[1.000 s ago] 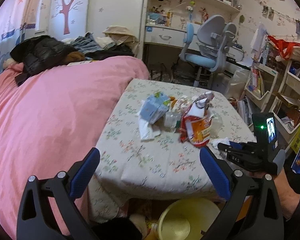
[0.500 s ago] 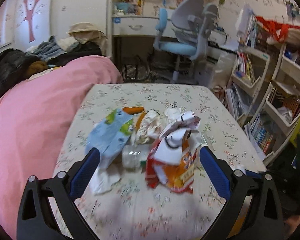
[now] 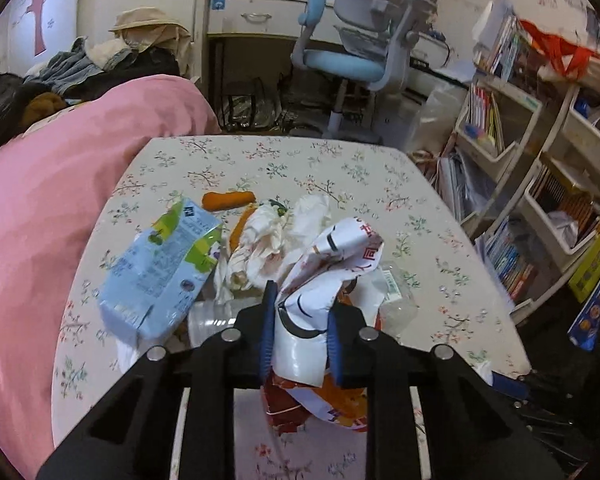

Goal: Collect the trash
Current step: 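Drop the tissue and snack bag into the yellow basin with both tools, then move both tools back toward the remaining trash on the table, then grasp the clear plastic bottle with the right tool while the left tool grasps the milk carton, then lift the bottle and milk carton off the table with both tools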

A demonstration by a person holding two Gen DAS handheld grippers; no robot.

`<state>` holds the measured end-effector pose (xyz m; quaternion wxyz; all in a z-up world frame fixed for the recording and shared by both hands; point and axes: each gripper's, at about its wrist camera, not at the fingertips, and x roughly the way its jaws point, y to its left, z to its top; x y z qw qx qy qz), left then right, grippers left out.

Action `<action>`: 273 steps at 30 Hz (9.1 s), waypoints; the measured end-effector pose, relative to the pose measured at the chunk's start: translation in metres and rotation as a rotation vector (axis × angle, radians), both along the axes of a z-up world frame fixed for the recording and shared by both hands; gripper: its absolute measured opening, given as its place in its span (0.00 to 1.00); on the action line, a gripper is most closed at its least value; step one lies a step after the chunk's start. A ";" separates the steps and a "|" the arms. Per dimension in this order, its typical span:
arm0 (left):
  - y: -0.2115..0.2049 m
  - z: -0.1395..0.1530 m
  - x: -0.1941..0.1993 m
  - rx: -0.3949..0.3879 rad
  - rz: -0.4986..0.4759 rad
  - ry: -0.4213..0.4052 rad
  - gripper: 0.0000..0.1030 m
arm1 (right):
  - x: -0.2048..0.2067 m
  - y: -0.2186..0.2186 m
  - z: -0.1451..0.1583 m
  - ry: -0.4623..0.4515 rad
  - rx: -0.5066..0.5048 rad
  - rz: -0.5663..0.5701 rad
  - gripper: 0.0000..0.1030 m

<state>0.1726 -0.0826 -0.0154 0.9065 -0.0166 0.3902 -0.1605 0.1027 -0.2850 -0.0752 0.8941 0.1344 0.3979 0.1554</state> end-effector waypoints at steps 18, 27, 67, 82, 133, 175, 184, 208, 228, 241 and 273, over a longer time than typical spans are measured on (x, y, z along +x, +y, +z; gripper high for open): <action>0.043 -0.012 -0.130 -0.058 0.089 0.096 0.22 | -0.102 0.068 -0.040 0.236 -0.029 0.231 0.48; 0.017 -0.066 -0.153 0.050 0.057 0.258 0.34 | -0.102 0.037 -0.022 0.111 0.010 0.055 0.60; 0.074 -0.029 -0.173 -0.049 0.355 -0.024 0.78 | -0.099 0.064 -0.010 -0.032 -0.146 0.031 0.69; 0.086 -0.027 -0.170 -0.081 0.403 -0.022 0.80 | -0.111 0.109 0.006 -0.100 -0.162 0.125 0.73; 0.110 0.008 -0.119 -0.008 0.397 -0.107 0.83 | -0.020 0.100 0.038 -0.152 -0.391 0.260 0.81; 0.073 -0.030 0.085 -0.005 0.088 0.215 0.65 | 0.069 0.157 -0.019 -0.031 -0.654 0.597 0.56; 0.047 -0.040 0.082 0.095 -0.013 0.223 0.35 | 0.094 0.113 -0.014 0.060 -0.463 0.472 0.55; 0.114 -0.013 0.046 -0.298 0.155 0.164 0.29 | 0.083 0.059 0.016 0.147 0.186 0.339 0.55; 0.113 -0.028 0.042 -0.149 0.227 0.178 0.57 | 0.061 0.067 0.000 0.167 0.105 0.334 0.55; 0.071 -0.028 0.041 -0.042 0.104 0.098 0.57 | 0.060 0.065 -0.002 0.180 0.100 0.326 0.55; 0.105 0.009 -0.038 -0.257 0.171 0.017 0.27 | -0.031 0.090 0.003 0.187 0.165 0.462 0.55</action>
